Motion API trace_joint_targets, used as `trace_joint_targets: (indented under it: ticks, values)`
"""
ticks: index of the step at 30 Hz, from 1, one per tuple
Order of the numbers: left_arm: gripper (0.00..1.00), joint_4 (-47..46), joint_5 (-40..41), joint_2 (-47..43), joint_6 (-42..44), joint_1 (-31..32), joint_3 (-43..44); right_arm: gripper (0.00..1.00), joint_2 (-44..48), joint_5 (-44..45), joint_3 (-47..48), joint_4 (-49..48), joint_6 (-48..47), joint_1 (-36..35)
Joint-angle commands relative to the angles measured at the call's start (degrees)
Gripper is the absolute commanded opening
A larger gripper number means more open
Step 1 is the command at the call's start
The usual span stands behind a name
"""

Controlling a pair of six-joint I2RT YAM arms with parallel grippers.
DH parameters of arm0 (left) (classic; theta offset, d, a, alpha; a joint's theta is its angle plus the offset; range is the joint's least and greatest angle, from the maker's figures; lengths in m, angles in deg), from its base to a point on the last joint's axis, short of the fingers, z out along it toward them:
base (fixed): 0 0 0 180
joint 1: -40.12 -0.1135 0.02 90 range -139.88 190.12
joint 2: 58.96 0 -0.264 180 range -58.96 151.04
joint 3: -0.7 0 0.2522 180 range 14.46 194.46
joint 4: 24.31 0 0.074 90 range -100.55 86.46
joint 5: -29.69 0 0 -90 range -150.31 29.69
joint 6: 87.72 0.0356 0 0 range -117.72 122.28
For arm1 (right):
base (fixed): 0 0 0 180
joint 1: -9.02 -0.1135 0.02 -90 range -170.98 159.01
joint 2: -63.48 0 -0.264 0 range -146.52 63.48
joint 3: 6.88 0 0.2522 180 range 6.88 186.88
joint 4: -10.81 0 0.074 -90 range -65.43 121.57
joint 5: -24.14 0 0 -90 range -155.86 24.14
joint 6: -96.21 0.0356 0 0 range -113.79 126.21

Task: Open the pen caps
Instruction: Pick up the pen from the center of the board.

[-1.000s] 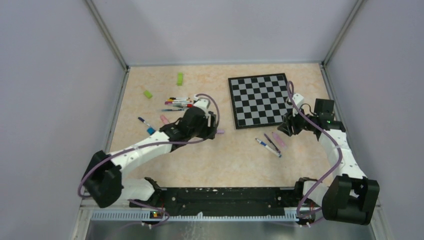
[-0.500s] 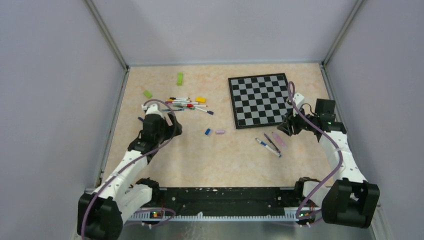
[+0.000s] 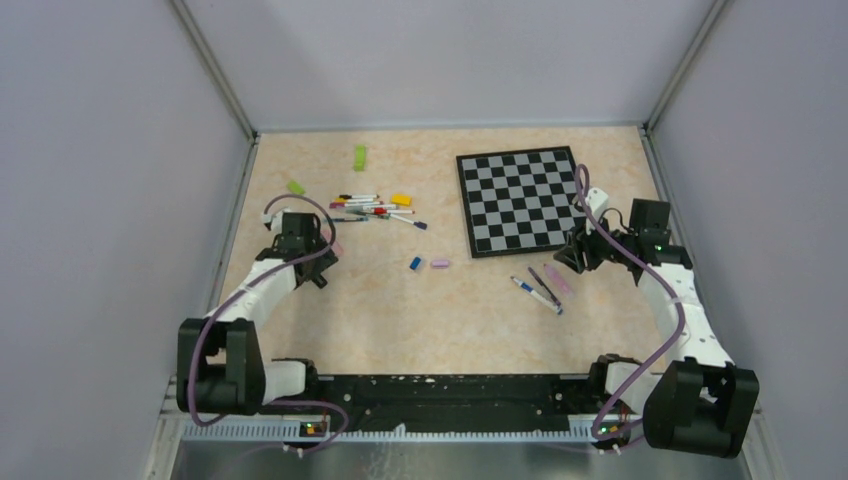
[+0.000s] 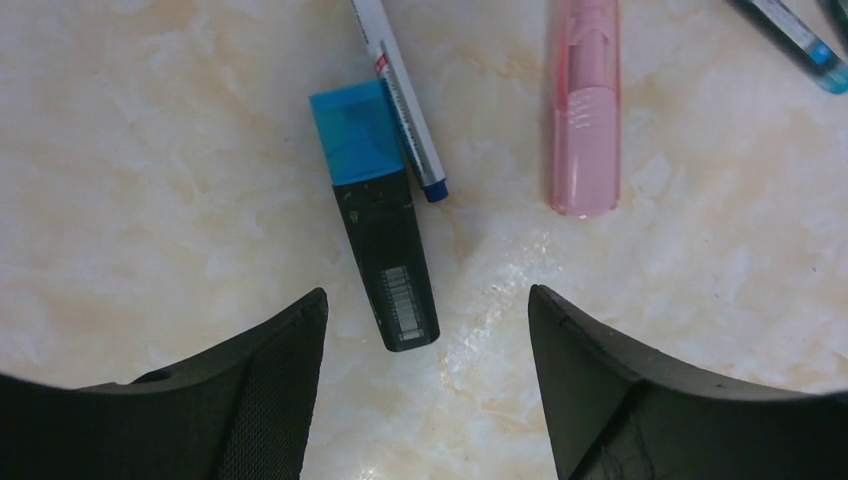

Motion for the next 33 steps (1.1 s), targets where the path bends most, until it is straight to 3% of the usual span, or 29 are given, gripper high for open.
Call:
trace_joint_targets:
  ticks: [1,24,33]
  values:
    - [0.74,2.6,3.8,4.0,-2.3,-0.6,3.7,0.44,1.5,-1.7,-0.1,-1.3,-0.5,-0.2]
    - [0.52,8.5,4.8,14.5,-5.3,-2.0,9.2,0.44,1.8,-1.8,-0.2,-1.3,-0.4,-0.2]
    - [0.35,10.8,5.9,18.5,-7.3,-2.4,11.0,0.44,1.9,-1.8,-0.2,-1.3,-0.4,-0.2]
